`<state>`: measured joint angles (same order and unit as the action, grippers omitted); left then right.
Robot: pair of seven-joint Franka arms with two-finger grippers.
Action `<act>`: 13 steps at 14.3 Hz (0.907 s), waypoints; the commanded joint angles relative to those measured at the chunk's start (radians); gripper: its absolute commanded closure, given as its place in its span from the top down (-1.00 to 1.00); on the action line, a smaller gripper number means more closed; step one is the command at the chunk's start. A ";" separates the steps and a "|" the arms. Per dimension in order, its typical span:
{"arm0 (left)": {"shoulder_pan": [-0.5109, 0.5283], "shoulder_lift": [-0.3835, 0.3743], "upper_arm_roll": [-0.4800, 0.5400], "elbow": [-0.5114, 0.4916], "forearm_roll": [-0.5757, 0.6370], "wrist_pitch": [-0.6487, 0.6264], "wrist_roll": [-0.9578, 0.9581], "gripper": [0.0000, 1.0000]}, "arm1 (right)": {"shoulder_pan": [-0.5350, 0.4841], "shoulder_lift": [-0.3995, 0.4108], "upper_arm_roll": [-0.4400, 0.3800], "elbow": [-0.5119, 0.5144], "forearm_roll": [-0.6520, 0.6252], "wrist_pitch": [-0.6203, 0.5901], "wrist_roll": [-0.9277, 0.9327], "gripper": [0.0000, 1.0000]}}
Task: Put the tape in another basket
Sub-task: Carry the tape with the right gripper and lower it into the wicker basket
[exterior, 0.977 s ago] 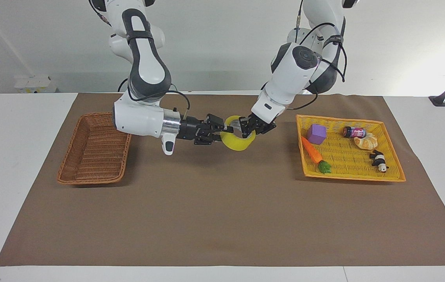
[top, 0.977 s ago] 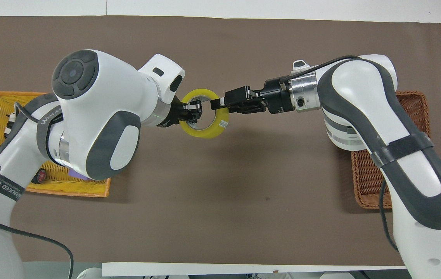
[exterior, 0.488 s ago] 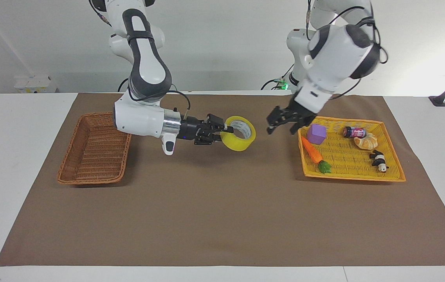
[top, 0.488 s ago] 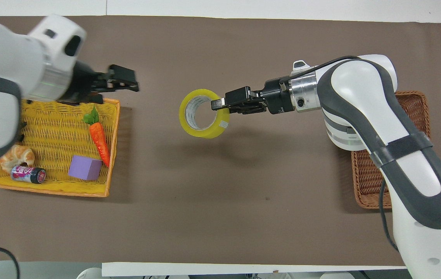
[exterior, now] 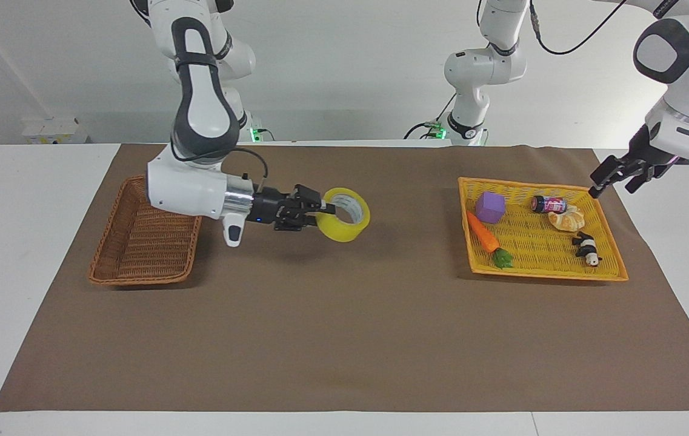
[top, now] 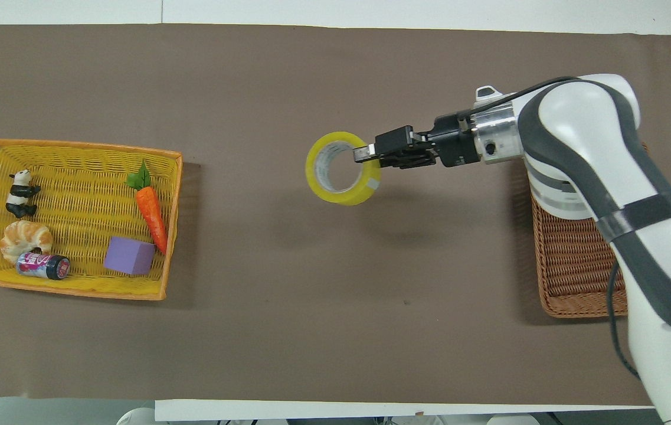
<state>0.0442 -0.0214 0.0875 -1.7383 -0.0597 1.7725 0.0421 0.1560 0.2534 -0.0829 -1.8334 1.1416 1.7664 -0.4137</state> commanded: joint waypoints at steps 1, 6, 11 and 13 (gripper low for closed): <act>0.000 -0.006 -0.018 -0.010 0.026 -0.001 0.001 1.00 | -0.175 -0.026 0.008 -0.010 -0.097 -0.128 -0.059 -1.00; -0.032 -0.005 -0.032 0.022 0.064 -0.063 0.001 1.00 | -0.516 -0.033 0.008 -0.007 -0.311 -0.281 -0.175 -1.00; -0.114 0.099 -0.031 0.267 0.075 -0.320 -0.001 1.00 | -0.624 -0.034 0.006 -0.084 -0.448 -0.214 -0.330 -1.00; -0.144 0.104 -0.032 0.286 0.098 -0.335 -0.001 1.00 | -0.645 -0.029 0.006 -0.134 -0.451 -0.168 -0.416 -1.00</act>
<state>-0.0634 0.0322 0.0470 -1.5266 0.0042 1.4890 0.0427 -0.4735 0.2437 -0.0908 -1.9003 0.7054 1.5505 -0.7554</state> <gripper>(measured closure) 0.000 0.467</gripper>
